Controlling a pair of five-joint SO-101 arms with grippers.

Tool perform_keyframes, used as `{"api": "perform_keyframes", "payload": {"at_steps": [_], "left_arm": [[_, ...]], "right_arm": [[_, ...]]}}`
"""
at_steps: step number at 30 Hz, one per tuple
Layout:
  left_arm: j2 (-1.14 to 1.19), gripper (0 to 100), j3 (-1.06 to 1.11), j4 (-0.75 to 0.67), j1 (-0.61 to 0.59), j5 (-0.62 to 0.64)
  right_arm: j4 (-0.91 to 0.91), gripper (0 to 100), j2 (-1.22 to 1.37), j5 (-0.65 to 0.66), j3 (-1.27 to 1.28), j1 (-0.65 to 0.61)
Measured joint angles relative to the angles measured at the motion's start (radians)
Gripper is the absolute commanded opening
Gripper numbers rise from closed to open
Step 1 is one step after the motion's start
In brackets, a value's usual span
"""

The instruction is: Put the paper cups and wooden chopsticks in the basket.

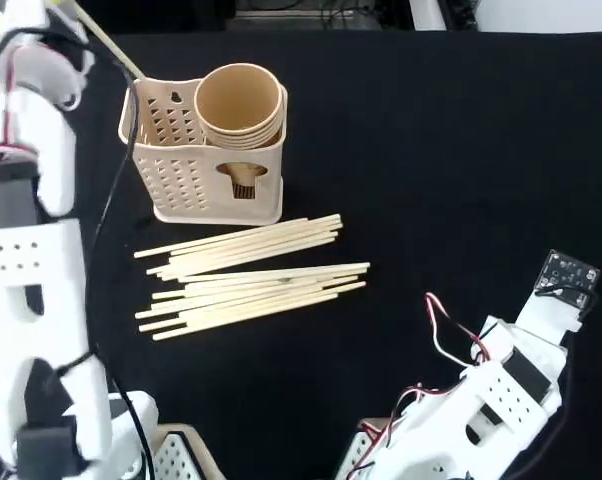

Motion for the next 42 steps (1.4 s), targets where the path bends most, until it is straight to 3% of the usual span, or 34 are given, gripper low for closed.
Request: {"api": "perform_keyframes", "payload": {"at_steps": [6,16,20,27,30,37,42], "left_arm": [[0.141,3,0.003,-0.006,0.000,0.005],[0.152,3,0.017,-0.005,0.003,0.002],[0.152,4,0.087,0.041,0.052,-0.087],[0.152,25,0.129,0.195,0.146,-0.239],[0.152,25,0.129,0.252,0.166,-0.255],[0.057,24,-0.081,0.595,0.239,-0.390],[0.060,24,-0.342,1.033,0.391,-0.629]], "right_arm": [[0.000,1.5,0.000,0.000,0.000,0.000],[0.000,1.5,0.000,0.000,0.000,0.000],[0.000,1.5,0.000,0.000,0.000,0.000],[0.000,1.5,0.000,0.000,0.000,0.000],[0.000,1.5,0.000,0.000,0.000,0.000],[0.000,1.5,0.000,0.000,0.000,0.000],[-0.002,1.5,0.000,0.000,0.000,0.000]]}}
